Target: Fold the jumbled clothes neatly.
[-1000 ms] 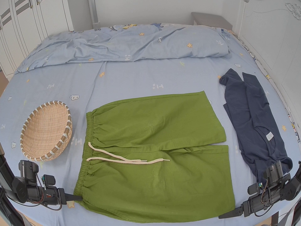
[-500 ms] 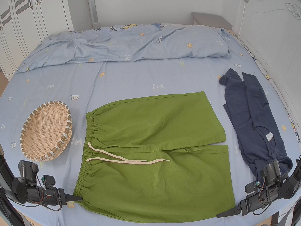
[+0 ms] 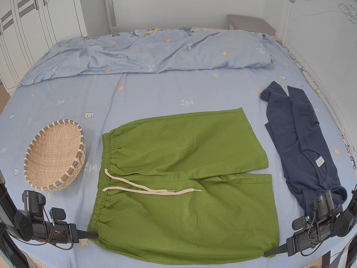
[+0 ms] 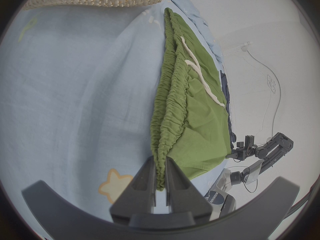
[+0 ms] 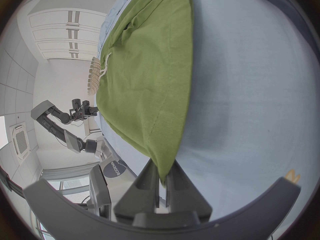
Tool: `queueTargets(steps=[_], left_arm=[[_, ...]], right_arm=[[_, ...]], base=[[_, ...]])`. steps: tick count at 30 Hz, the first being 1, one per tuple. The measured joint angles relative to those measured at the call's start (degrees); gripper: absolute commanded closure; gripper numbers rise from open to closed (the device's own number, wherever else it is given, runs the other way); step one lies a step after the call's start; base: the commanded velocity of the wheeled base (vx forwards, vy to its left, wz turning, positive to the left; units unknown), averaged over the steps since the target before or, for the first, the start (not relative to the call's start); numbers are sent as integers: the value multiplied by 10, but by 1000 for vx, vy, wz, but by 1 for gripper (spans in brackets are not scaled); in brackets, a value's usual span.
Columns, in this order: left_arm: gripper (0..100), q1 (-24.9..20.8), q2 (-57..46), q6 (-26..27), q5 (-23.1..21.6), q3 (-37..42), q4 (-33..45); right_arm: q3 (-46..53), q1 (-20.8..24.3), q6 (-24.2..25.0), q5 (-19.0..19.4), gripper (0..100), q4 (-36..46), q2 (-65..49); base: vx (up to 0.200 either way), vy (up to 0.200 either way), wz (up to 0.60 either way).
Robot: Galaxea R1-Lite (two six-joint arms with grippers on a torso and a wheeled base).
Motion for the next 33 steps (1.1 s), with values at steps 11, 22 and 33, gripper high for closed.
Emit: queueTargets(steps=[11, 22, 33], left_arm=[[100, -1, 0, 4, 18, 15, 8], [100, -37, -33, -58, 54, 10, 34], [100, -96, -150, -173, 57, -144, 316]], right_arm=[[15, -21, -15, -49, 100, 9, -6], [3, -25, -19, -53, 100, 13, -27], [-149, -28, -12, -52, 100, 230, -108]], base=[[0, 0, 0], [0, 0, 0], [0, 0, 0]])
